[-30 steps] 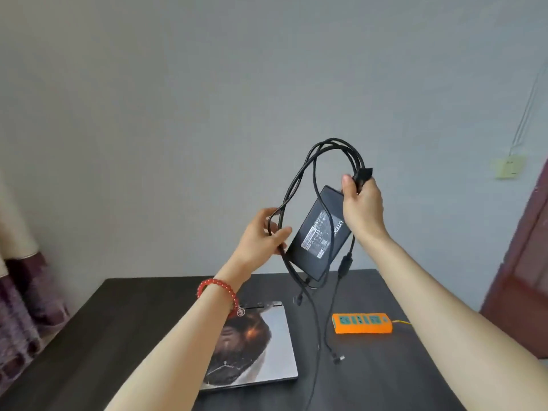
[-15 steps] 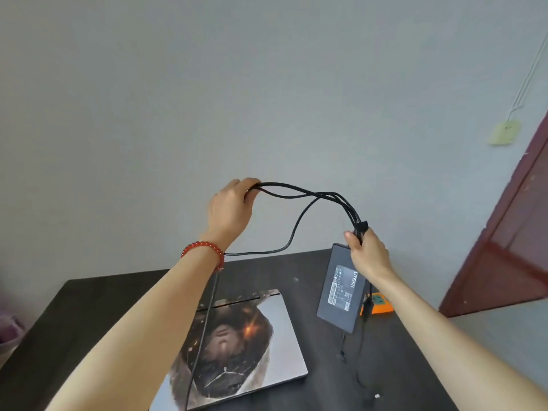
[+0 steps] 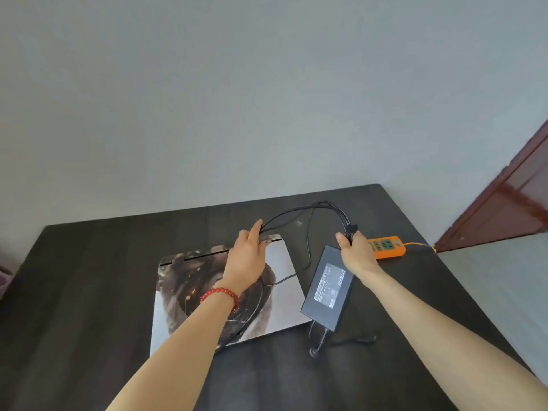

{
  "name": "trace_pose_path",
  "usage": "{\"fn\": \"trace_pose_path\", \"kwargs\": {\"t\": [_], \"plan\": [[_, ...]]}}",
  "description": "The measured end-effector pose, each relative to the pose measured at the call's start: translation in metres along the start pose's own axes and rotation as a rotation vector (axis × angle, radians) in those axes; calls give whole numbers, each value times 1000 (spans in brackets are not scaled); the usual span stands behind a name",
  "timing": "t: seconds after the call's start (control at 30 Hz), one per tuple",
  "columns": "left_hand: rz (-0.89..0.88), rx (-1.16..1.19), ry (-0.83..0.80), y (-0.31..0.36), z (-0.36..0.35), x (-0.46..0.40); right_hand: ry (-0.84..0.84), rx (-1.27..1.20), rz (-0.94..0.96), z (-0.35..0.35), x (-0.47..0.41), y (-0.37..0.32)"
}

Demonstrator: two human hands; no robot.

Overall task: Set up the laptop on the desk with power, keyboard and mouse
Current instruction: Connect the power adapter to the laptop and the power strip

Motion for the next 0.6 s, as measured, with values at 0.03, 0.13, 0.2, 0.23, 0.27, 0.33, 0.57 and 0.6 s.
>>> {"fn": "trace_pose_path", "kwargs": {"t": [0.03, 0.13, 0.2, 0.23, 0.27, 0.33, 0.57, 0.6], "plan": [[28, 3, -31, -6, -10, 5, -32, 12, -9, -4, -3, 7], [62, -44, -65, -17, -35, 16, -127, 49, -37, -12, -10, 27], [42, -93, -68, -19, -53, 25, -167, 68, -62, -17, -12, 45], [17, -105, -88, -18, -64, 31, -172, 68, -89, -19, -13, 55], [-8, -106, -124, -16, -76, 38, -179, 70, -115, -21, -13, 64], [-65, -110, -201, -11, -99, 54, -198, 59, -140, -23, -13, 81], [-156, -201, -337, 7, -160, 99, -170, 57, -271, -18, -1, 140], [-165, -223, -342, 9, -166, 102, -152, 55, -295, -13, 0, 150]]}}
Point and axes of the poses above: each hand's wrist, its own x-axis away from the middle knuckle, its own z-axis out of the back of the hand, y = z × x, the point moved 2 cm from there along -x, towards the middle knuckle, and after that the axes turned 12 degrees about y, right-handed, at the moved point
